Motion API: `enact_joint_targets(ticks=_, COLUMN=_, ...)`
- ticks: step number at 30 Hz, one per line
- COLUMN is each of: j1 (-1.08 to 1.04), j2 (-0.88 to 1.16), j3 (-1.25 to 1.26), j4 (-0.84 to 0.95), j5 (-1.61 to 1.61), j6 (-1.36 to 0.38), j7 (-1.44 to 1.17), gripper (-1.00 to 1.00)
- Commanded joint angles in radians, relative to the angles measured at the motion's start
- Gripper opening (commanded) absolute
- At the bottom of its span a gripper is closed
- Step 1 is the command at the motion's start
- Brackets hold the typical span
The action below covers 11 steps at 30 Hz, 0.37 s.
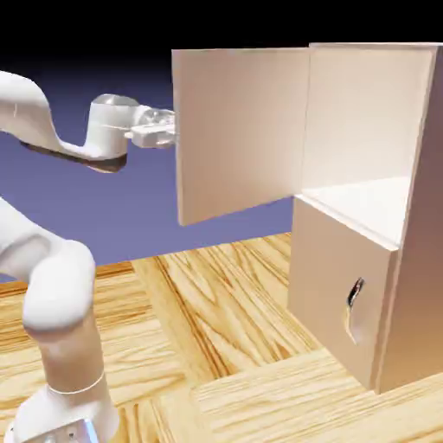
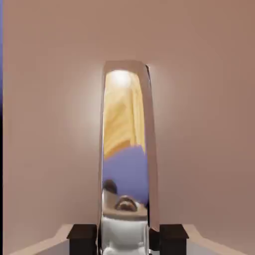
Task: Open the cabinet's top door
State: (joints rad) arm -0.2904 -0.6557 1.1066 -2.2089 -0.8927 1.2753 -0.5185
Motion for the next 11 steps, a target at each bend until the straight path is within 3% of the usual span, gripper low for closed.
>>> enact_joint_targets(ticks=1, j1=-0.035, j2=0.011, j3=0.036, j4=0.03, j5=0.009, j6=-0.027, j7=0.002, gripper=-1.0)
enact_joint_targets(ticks=11, j1=-0.397, j2=0.009, j3=0.353, j4=0.287, j5=0.103, j6=-0.217, j7=-0.021, gripper=-1.0)
